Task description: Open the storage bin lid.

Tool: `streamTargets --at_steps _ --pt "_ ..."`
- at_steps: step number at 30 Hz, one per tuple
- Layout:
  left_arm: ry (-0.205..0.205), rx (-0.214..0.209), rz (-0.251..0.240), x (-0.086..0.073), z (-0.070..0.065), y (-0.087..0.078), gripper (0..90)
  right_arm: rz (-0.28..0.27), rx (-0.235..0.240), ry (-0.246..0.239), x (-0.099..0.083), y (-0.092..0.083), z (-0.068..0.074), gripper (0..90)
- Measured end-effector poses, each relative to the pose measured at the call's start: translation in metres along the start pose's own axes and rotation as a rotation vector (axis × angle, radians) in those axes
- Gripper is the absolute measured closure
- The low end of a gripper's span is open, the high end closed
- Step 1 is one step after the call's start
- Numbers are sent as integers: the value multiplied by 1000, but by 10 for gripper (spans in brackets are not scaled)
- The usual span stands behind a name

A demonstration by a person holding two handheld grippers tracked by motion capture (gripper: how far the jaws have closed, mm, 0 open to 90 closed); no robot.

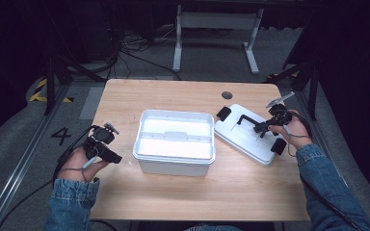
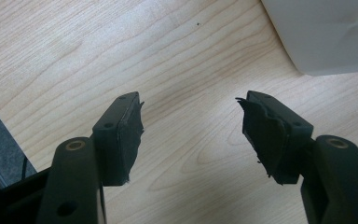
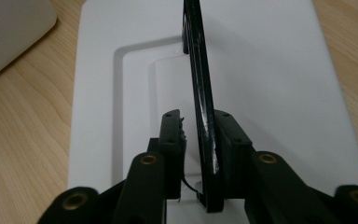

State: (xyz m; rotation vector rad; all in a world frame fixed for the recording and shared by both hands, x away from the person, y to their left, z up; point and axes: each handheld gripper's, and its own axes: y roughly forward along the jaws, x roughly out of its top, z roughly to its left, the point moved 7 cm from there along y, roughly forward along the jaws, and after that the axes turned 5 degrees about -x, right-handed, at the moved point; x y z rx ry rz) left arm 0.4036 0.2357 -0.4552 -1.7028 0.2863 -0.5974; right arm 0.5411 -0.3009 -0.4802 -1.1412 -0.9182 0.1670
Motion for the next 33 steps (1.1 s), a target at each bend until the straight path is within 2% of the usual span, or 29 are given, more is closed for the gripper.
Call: streamTargets --at_steps 2,5,7,8,12,14,18,22,23,24,26,29,31,33 --pt "0 3 -1 1 0 0 380 -1 -9 -2 1 -1 0 678" --pt "7 6 -1 2 0 1 380 -20 -25 -7 4 -4 -1 568" --pt "2 4 -3 2 -1 1 379 -53 -45 14 10 -9 -5 474" --pt "4 2 -3 1 -1 0 379 -62 -59 21 12 -12 -7 457" --pt "5 0 -5 1 -1 -1 379 -75 -76 20 17 -18 -8 448" --pt "4 3 -6 1 -1 -1 380 -83 -100 -1 20 -25 -7 449" --pt "6 -1 -7 1 -2 -1 381 -104 -113 -19 26 -33 -3 449" --pt "6 8 -14 2 -2 -1 383 -121 -118 -46 33 -45 9 451" --pt "21 18 -10 1 -1 -2 385 -125 -114 -58 34 -48 13 455" --pt "13 14 -19 1 -2 -2 385 -133 -108 -68 36 -54 21 457" --pt "-1 10 -19 0 -2 -3 385 -136 -105 -69 37 -56 24 457" --pt "3 10 -23 -1 -3 -3 385 -146 -82 -100 38 -66 44 462" --pt "-1 13 -19 -2 -4 -4 386 -147 -77 -107 38 -67 47 465" --pt "1 13 -20 -2 -4 -5 386 -145 -63 -124 38 -71 59 470"
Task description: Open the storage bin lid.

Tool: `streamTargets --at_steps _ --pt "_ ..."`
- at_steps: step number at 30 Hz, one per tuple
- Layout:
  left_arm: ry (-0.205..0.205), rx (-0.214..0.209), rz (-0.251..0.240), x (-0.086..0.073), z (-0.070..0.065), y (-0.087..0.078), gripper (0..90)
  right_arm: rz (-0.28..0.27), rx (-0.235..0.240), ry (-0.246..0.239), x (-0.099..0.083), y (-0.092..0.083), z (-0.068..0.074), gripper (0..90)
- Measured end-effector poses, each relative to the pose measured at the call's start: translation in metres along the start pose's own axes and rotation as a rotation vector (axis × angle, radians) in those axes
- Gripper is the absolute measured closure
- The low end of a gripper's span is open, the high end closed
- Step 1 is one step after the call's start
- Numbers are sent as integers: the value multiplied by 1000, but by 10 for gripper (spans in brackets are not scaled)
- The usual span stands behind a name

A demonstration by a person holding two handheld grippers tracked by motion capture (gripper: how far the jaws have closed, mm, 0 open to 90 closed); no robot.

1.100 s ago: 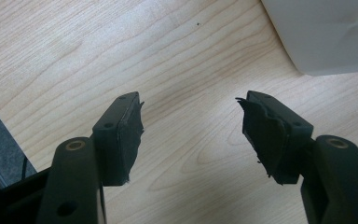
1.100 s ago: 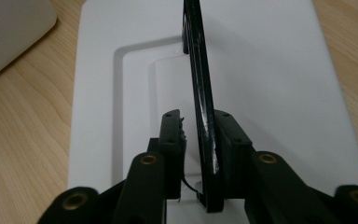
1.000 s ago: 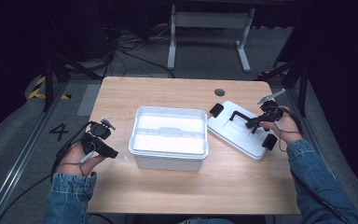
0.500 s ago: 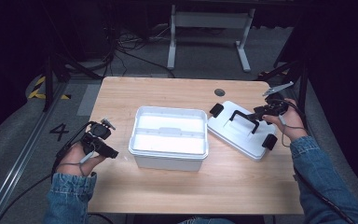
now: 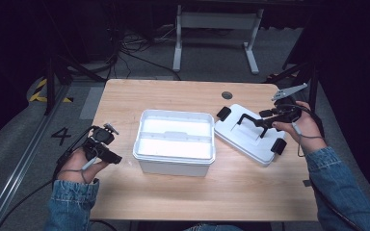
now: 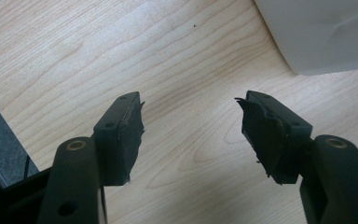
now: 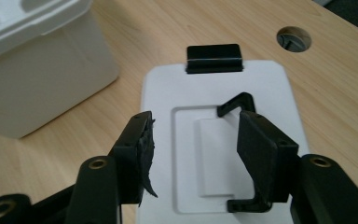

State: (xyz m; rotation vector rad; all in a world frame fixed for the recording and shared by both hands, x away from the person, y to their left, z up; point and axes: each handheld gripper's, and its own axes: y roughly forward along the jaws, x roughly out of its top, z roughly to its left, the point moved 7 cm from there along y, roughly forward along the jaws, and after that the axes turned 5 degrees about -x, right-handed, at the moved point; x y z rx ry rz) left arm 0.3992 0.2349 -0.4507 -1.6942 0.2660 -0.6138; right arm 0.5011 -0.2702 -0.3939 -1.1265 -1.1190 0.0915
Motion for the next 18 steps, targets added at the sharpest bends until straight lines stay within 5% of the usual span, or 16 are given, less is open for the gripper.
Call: streamTargets --at_steps 9,18 --pt "3 -2 -7 1 -2 0 385 9 73 -44 0 -14 49 489" --pt "11 2 -6 1 -2 -1 386 12 117 -49 -13 -12 72 489"
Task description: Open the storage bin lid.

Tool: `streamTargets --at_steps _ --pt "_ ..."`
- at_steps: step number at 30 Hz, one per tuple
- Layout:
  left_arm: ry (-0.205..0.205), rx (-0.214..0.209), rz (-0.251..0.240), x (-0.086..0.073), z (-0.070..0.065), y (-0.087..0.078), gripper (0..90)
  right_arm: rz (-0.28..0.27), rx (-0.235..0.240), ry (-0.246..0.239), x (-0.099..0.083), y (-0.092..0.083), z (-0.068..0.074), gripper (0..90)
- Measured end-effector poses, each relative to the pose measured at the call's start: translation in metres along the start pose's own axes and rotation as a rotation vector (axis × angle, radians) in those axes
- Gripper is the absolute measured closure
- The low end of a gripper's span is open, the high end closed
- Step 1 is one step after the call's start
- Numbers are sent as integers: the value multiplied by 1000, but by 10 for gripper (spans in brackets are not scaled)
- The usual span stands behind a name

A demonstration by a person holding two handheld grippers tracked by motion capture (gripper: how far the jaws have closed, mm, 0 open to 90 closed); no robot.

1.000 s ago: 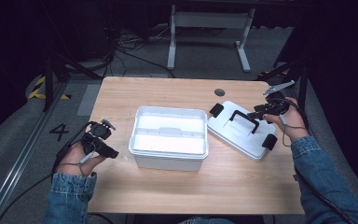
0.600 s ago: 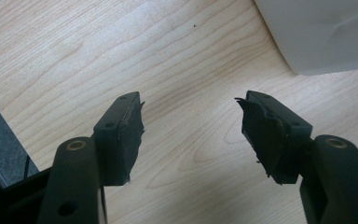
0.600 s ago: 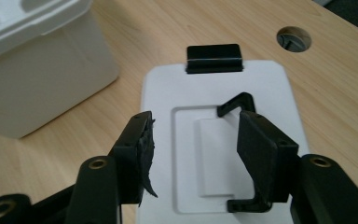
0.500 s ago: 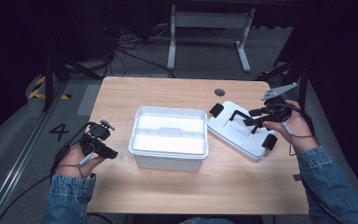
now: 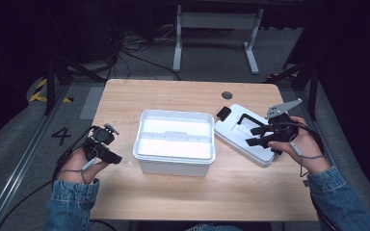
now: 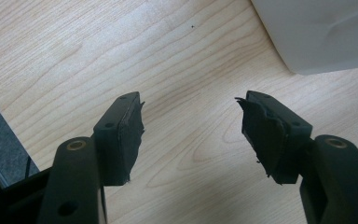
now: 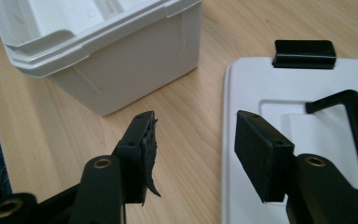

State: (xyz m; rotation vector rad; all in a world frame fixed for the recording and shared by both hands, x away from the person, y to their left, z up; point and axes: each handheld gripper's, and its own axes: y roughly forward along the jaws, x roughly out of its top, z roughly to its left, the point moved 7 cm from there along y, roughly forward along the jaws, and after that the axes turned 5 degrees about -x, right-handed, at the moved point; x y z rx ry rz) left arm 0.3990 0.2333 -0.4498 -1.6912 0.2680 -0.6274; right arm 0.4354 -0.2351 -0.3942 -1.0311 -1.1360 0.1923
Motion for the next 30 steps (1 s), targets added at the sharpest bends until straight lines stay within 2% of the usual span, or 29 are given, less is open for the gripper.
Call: streamTargets --at_steps 6,7,10,11,13,14,15,17,18,20,30 --pt "-9 -4 1 0 0 1 387 -9 9 2 -11 7 11 488" --pt "-10 -5 4 0 0 1 387 -24 4 5 -14 8 14 489" --pt "0 1 9 0 2 2 387 -42 23 20 -21 13 21 490" --pt "16 9 15 0 3 2 387 -43 28 19 -23 15 24 490" --pt "11 5 14 1 3 3 387 -38 38 20 -28 19 28 494" --pt "9 6 13 1 3 3 387 -12 41 12 -32 23 31 494" --pt "-2 -1 14 1 1 3 387 -12 41 12 -32 23 31 494" --pt "10 -2 19 2 1 4 387 2 40 20 -36 29 34 492" --pt "26 15 22 3 3 5 387 2 40 20 -36 29 34 492" --pt "13 -4 26 3 1 6 387 31 34 11 -40 34 35 492" --pt "10 -4 22 4 5 7 387 106 53 0 -61 60 46 464"
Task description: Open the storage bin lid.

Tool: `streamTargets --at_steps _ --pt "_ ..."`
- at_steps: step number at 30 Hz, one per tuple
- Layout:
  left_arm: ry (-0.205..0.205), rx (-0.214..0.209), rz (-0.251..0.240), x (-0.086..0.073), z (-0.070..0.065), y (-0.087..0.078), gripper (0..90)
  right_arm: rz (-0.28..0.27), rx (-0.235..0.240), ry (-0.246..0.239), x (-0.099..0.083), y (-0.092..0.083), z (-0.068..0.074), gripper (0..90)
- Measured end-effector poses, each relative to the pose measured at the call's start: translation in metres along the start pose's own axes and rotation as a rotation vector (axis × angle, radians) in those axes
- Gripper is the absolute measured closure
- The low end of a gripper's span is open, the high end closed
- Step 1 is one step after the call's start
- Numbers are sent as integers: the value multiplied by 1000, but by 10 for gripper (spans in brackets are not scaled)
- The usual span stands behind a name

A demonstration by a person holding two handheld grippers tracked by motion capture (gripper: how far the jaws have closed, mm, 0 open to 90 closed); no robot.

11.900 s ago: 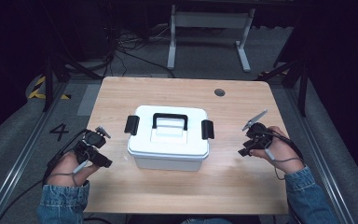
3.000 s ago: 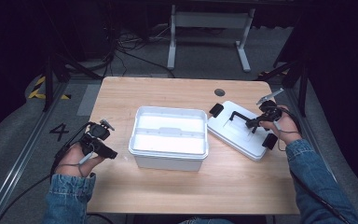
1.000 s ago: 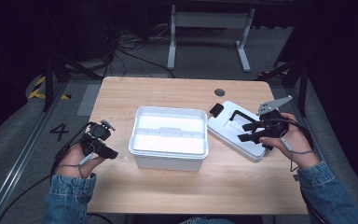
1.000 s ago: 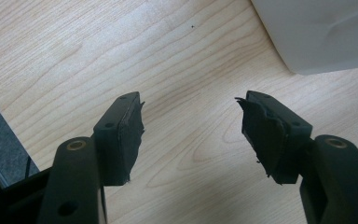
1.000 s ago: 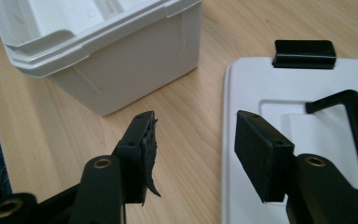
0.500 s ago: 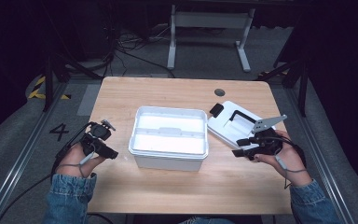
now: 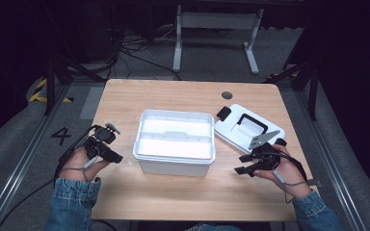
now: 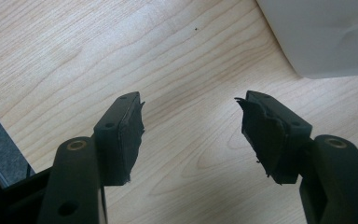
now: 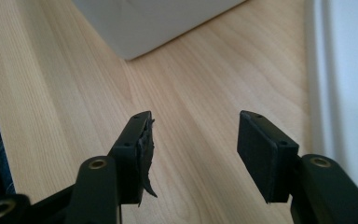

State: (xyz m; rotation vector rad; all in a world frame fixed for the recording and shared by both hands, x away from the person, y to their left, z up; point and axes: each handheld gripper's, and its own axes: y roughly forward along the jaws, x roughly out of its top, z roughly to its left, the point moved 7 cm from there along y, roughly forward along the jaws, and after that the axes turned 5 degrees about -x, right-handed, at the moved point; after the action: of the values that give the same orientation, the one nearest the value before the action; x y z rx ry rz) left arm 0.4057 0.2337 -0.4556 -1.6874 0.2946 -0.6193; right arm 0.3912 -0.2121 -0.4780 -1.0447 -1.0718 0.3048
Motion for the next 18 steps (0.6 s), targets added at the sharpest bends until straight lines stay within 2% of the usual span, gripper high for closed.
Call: streamTargets --at_steps 3,5,10,13,15,18 --pt "13 10 0 2 2 3 387 23 10 -3 -9 12 3 464" --pt "2 -2 5 2 0 4 386 27 11 -4 -10 14 4 463" --pt "11 3 16 3 0 7 387 46 0 -20 -17 25 9 462" --pt "1 3 13 3 -1 8 388 37 -4 -28 -18 27 10 462" --pt "11 -1 21 3 -1 9 388 23 -13 -37 -18 29 10 463" --pt "12 -2 25 3 -1 10 388 5 -50 -59 -19 31 8 465"
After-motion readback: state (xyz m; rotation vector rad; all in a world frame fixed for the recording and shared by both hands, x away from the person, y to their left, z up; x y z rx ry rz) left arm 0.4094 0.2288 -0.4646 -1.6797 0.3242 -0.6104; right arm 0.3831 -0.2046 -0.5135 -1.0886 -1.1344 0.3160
